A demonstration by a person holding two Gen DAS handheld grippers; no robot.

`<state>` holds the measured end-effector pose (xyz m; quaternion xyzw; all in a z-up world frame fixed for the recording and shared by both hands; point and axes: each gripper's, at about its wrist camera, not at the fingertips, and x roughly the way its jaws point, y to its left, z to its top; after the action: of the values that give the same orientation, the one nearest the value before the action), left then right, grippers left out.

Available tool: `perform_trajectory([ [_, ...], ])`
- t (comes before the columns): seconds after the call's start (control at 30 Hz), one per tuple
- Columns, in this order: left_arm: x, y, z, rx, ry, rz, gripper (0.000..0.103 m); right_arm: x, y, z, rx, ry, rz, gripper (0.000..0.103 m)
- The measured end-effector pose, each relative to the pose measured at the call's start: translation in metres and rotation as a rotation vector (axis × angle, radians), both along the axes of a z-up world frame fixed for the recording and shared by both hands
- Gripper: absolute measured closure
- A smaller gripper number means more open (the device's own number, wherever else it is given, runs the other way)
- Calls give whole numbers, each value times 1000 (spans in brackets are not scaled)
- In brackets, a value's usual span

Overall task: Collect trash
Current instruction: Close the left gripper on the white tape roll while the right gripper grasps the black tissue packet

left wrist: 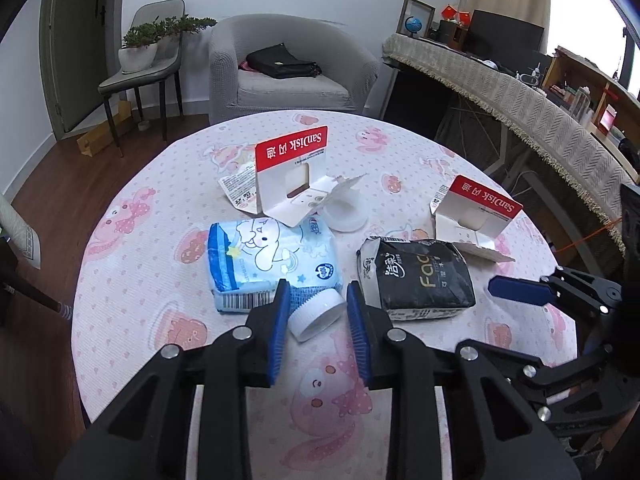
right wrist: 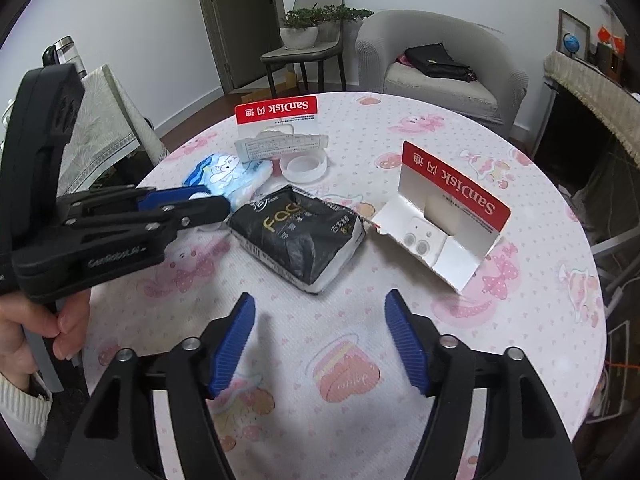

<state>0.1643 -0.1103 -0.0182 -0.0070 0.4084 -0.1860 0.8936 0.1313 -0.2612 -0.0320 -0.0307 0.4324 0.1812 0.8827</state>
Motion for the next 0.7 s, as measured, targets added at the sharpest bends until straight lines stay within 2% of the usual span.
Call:
perform_trajectory([
  [0.1, -2, 2, 2, -4, -8, -6, 72, 5, 2, -2, 0, 9, 1, 33],
  [0.17, -4, 5, 5, -3, -18, -3, 72, 9, 5, -2, -8, 12, 7, 27],
  [0.5, -10, 30, 11, -3, -41, 1, 72, 26, 22, -4, -27, 12, 1, 15],
  [0.7, -11, 47, 12, 5, -42, 11, 72, 33, 38, -6, -43, 11, 7, 13],
])
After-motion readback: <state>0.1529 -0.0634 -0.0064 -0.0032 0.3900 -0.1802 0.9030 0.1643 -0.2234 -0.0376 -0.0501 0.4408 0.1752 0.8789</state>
